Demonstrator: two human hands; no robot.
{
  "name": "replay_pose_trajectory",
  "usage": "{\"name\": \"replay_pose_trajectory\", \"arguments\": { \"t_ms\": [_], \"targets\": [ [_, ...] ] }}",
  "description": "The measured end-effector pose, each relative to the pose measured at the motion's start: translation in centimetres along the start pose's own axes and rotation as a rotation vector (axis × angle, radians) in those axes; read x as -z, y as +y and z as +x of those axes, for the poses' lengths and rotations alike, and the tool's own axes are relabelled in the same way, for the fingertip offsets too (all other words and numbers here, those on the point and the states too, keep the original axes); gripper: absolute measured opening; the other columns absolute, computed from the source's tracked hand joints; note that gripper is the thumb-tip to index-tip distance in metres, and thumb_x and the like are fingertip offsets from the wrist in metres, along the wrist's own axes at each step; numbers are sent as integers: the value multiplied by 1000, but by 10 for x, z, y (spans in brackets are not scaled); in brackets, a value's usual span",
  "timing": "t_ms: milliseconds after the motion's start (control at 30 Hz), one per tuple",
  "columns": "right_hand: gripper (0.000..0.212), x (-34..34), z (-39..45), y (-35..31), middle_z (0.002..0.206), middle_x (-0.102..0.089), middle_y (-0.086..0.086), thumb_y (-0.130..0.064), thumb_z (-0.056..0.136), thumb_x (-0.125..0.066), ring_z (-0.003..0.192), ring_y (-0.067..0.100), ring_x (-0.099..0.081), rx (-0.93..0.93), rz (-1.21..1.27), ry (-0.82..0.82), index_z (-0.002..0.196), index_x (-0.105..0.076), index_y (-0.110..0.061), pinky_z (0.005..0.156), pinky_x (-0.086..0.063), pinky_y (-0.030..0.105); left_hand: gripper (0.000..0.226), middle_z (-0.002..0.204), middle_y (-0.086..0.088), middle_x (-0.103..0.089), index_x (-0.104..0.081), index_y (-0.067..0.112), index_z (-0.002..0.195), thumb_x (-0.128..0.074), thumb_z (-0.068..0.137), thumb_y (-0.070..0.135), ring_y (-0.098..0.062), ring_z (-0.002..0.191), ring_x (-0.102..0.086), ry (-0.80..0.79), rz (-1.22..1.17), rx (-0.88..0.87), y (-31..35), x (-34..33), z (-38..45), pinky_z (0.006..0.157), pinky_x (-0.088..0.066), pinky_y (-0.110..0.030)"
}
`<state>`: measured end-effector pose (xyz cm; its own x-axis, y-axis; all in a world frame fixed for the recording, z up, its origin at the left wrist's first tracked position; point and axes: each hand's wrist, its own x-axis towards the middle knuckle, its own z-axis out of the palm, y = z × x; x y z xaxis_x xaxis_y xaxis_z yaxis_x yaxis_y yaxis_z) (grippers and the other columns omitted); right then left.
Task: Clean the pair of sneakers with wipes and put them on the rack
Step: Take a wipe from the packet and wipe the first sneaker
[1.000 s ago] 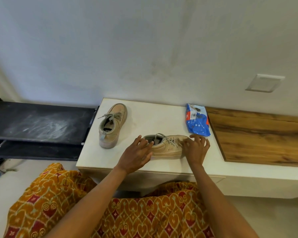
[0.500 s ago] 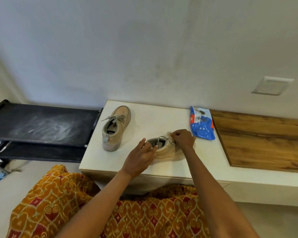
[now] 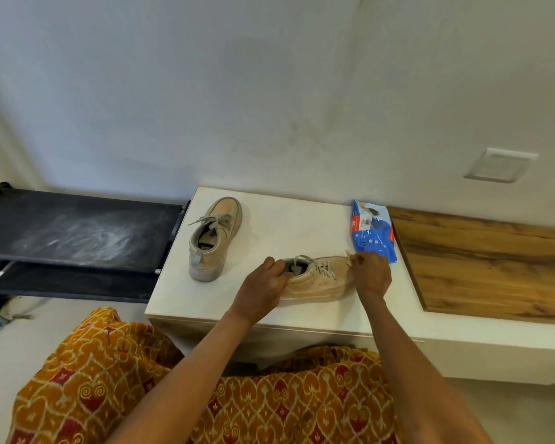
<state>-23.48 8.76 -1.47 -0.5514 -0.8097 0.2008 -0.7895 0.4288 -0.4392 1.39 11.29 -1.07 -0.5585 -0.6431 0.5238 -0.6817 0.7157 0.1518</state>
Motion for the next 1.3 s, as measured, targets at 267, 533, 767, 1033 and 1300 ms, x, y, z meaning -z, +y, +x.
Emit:
{"name": "replay_pose_trajectory", "arguments": {
  "t_ms": [267, 533, 767, 1033, 1300],
  "targets": [
    [20, -10, -57, 3, 97, -61, 19, -6, 92, -53, 89, 31, -57, -63, 155, 59, 106, -65, 2, 73, -43, 32, 20, 89, -5, -65, -71, 9, 86, -79, 68, 5, -20, 77, -57, 33, -16, 15, 2, 1, 1, 45, -48, -23],
    [18, -22, -93, -43, 102, -61, 17, -7, 93, -51, 92, 30, -57, -155, 414, 51, 102, -65, 0, 76, -39, 27, 15, 94, -1, -65, -69, 12, 86, -74, 73, 7, -18, 78, -51, 18, -50, 65, 4, 3, -7, 40, -47, -25],
    [15, -33, -129, -70, 97, -62, 8, -9, 92, -54, 88, 17, -57, -141, 643, 15, 101, -66, -4, 77, -41, 21, 15, 84, 0, -63, -69, 12, 81, -75, 70, 20, -17, 73, -55, 25, -23, 97, 16, 15, -13, 38, -40, -20],
    [17, -23, -87, -34, 99, -69, 13, -10, 91, -56, 90, 24, -61, -217, 637, -21, 101, -68, -2, 75, -41, 21, 16, 91, -3, -60, -70, 15, 93, -59, 85, 24, -16, 83, -49, -50, -116, 90, -6, 12, -20, 43, -49, -25],
    [20, -34, -74, -54, 96, -70, 16, -11, 93, -53, 83, 25, -60, -155, 517, -146, 99, -69, -2, 70, -38, 23, 30, 95, -8, -57, -65, 5, 111, -66, 82, 3, -18, 87, -51, -60, -259, 108, -17, 11, -33, 59, -55, -33]
  ]
}}
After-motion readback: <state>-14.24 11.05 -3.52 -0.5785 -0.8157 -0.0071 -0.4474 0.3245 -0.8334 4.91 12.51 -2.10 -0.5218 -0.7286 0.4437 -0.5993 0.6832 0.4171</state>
